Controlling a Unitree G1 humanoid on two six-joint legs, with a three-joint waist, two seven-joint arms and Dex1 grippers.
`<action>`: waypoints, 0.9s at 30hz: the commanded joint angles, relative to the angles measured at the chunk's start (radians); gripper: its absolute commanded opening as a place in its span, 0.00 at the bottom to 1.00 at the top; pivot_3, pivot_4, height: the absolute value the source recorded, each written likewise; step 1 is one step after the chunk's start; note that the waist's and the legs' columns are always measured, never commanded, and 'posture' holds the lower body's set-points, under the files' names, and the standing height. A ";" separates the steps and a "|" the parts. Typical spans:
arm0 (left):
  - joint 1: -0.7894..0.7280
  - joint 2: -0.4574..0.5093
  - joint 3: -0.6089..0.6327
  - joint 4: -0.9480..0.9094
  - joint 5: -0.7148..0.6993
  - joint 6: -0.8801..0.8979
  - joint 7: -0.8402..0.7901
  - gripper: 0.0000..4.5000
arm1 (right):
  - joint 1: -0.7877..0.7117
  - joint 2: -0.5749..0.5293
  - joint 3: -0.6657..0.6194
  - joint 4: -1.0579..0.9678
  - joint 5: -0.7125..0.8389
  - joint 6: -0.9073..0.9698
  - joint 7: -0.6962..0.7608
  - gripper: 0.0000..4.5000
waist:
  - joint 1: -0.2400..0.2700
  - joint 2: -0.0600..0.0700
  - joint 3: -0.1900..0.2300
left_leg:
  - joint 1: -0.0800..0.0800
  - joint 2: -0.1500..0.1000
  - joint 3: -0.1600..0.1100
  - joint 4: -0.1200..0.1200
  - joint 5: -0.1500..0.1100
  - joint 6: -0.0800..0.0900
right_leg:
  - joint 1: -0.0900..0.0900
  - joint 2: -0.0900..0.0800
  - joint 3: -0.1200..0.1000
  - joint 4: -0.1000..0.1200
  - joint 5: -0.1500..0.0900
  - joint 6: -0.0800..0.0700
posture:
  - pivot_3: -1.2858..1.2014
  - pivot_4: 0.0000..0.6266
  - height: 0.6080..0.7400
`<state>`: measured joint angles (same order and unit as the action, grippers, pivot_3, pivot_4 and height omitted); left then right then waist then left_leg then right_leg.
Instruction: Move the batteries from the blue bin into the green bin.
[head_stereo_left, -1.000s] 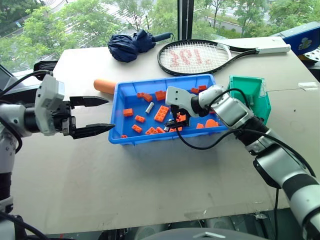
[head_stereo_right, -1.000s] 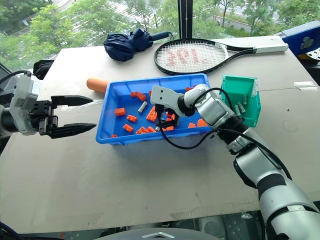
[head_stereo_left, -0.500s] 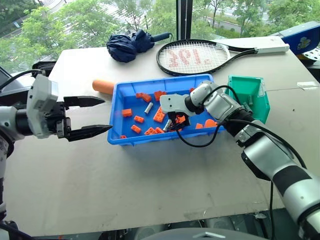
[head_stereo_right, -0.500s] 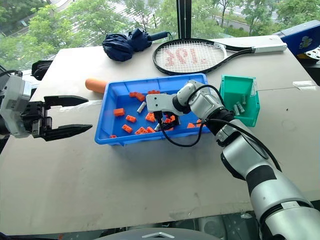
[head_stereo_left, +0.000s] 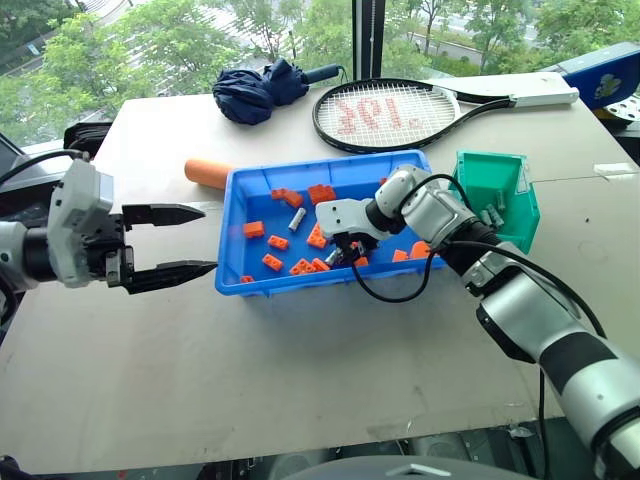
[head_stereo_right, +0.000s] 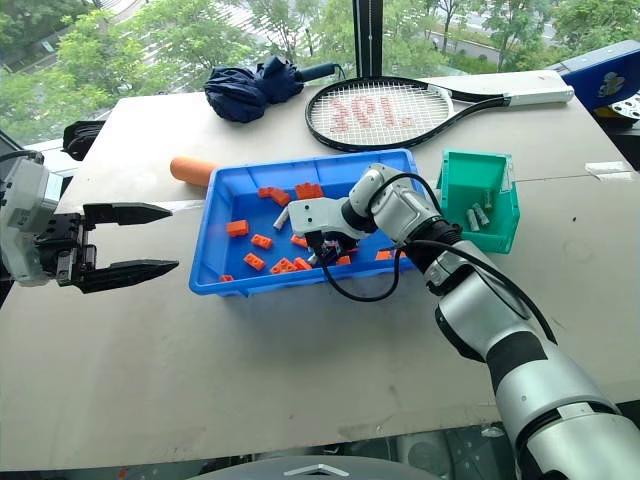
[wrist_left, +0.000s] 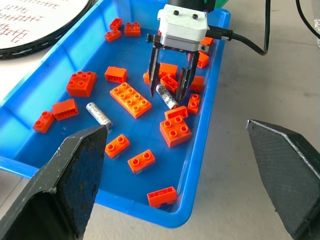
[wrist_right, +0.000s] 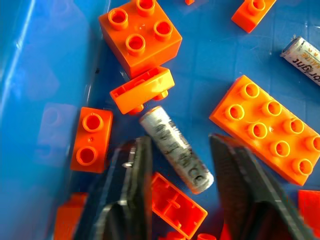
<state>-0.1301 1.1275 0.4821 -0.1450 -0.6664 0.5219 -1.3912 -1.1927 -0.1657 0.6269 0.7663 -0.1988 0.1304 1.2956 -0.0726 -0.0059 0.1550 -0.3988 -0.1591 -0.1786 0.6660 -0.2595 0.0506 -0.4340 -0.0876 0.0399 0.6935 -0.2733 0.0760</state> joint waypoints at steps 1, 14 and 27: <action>-0.020 0.022 0.030 -0.019 -0.008 -0.009 0.004 1.00 | -0.008 0.009 -0.022 0.000 -0.009 0.008 0.011 0.02 | 0.000 0.000 0.000 | 0.000 0.000 0.000 0.000 0.000 0.000 | 0.000 0.000 0.000 0.000 0.000 0.000 | 0.52 0.24 1.00; -0.050 0.017 0.016 -0.011 -0.008 -0.012 0.007 1.00 | 0.001 0.043 -0.055 0.032 -0.030 0.058 -0.018 0.02 | 0.000 0.000 0.000 | 0.001 0.000 0.000 0.000 0.000 0.000 | 0.000 0.000 0.000 0.000 0.000 0.000 | 0.52 0.24 1.00; -0.105 0.001 -0.039 0.009 -0.020 -0.019 -0.008 1.00 | 0.015 -0.047 -0.191 -0.288 0.080 0.280 0.024 0.02 | 0.002 0.000 0.000 | 0.001 0.000 -0.001 0.000 0.000 0.000 | 0.000 0.000 0.000 0.000 0.000 0.000 | 0.52 0.24 1.00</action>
<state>-0.2192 1.1268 0.4478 -0.1332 -0.6709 0.5138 -1.3891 -1.1721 -0.1897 0.4864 0.5682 -0.1464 0.3631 1.3256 -0.0710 -0.0058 0.1551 -0.3981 -0.1590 -0.1791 0.6658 -0.2598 0.0502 -0.4338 -0.0877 0.0397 0.6936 -0.2733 0.0759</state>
